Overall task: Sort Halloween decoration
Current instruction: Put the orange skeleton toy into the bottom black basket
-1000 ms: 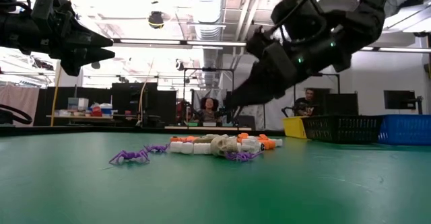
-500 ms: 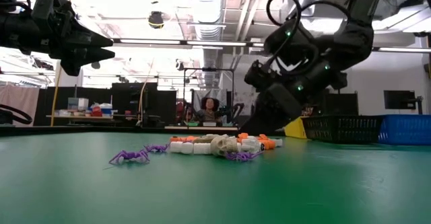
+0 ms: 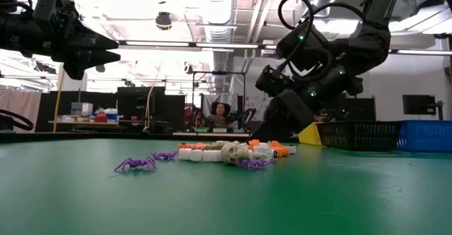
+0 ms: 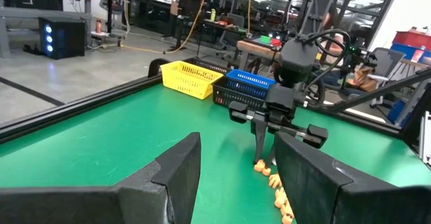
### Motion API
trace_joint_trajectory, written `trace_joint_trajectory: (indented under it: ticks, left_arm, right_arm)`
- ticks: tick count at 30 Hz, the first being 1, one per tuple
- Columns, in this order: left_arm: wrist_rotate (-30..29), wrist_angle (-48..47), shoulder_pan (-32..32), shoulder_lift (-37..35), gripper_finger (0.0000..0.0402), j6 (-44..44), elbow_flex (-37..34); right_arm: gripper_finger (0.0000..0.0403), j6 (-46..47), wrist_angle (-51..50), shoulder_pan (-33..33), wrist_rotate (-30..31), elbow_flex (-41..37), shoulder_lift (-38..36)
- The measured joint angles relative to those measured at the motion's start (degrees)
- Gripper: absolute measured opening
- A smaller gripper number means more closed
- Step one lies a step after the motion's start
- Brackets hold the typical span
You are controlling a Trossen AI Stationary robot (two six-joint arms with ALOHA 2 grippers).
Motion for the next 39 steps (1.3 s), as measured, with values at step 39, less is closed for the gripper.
trace_joint_trajectory:
  ticks: [39]
  left_arm:
    - [0.0,0.0,0.0,0.0,0.0178,0.0,0.0]
  right_arm:
    - [0.0019,33.9,-55.9,0.0,44.6,-0.1,-34.9]
